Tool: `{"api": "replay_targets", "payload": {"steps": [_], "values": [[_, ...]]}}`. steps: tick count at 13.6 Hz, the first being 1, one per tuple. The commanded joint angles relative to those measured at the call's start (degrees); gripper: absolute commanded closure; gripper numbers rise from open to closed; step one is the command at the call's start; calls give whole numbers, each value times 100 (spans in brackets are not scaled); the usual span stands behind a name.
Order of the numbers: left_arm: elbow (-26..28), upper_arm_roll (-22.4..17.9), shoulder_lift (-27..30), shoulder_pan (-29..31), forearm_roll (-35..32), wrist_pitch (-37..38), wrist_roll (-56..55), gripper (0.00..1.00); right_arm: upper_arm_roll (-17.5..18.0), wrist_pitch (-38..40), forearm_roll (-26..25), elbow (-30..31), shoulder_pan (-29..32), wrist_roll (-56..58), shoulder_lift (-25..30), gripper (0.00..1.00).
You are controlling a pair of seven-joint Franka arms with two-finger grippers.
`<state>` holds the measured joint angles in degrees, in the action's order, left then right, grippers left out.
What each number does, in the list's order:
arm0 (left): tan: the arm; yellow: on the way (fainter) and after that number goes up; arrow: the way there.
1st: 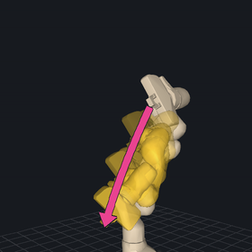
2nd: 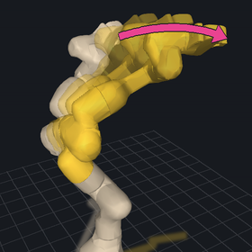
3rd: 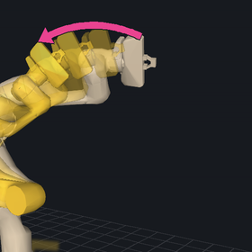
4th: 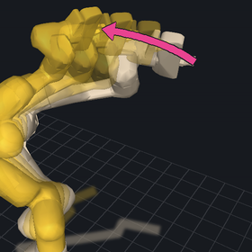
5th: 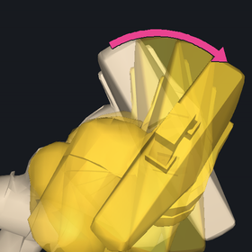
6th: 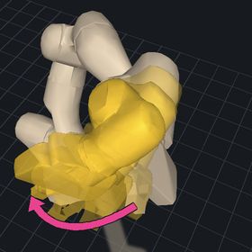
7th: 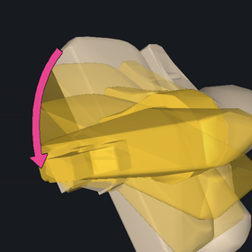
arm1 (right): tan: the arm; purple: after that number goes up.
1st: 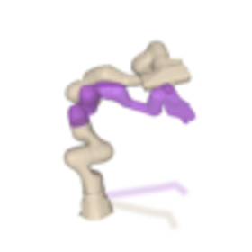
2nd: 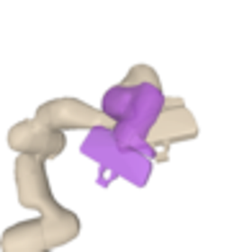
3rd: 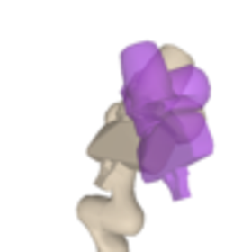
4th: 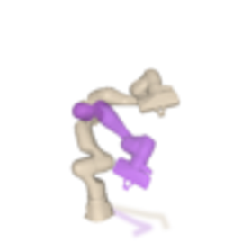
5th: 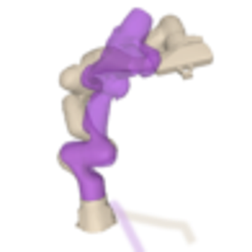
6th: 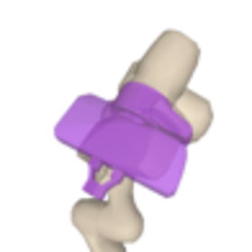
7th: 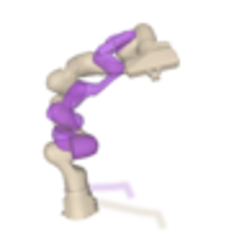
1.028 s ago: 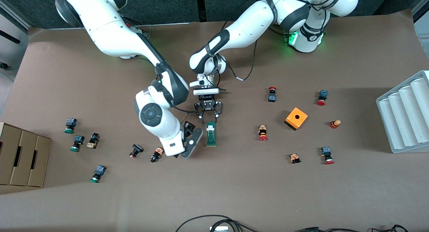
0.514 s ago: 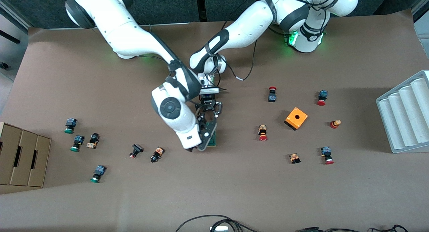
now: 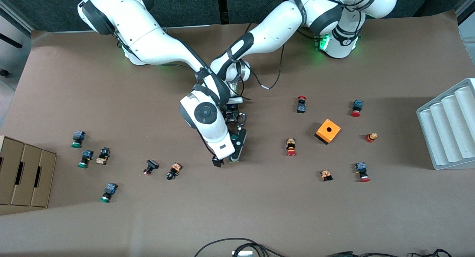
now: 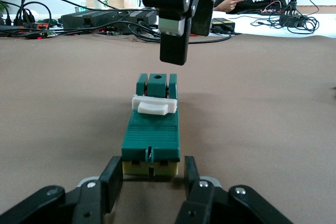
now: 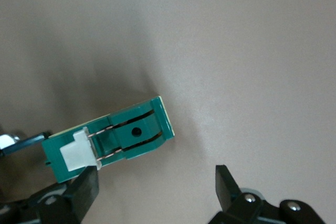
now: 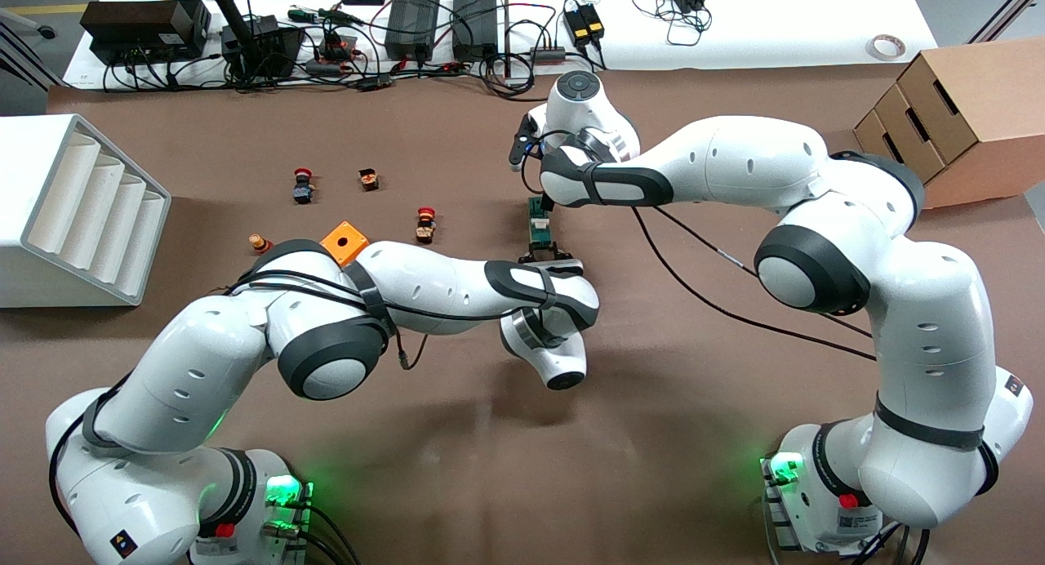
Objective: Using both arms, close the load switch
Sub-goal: 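Lower the right gripper onto the white switch handle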
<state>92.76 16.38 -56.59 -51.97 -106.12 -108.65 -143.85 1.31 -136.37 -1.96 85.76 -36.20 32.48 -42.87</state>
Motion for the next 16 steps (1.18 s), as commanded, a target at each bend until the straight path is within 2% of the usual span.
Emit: {"api": "replay_targets", "payload": {"steps": [1,6,7,10,11,12,16], "values": [[-153,-82,-133,2,-110,-59,-2,47,-8,-118,-208,55,-124,4,-10,1],[-161,-82,-133,11,-111,-59,15,49,-8,-179,-595,116,-308,-31,-90,1],[-161,-82,-133,11,-110,-59,15,59,-16,-214,-595,177,-308,-22,-72,1],[-179,-82,-124,11,-102,-59,15,64,1,-302,-823,257,-308,-31,-81,1],[-179,-82,-124,11,-102,-68,15,74,1,-302,-858,265,-326,-22,-72,1],[-179,-82,-124,11,-93,-59,6,80,1,-302,-859,300,-326,-31,-63,1],[-179,-82,-133,11,-93,-68,6,79,10,-293,-859,336,-335,-48,-55,2]]}}
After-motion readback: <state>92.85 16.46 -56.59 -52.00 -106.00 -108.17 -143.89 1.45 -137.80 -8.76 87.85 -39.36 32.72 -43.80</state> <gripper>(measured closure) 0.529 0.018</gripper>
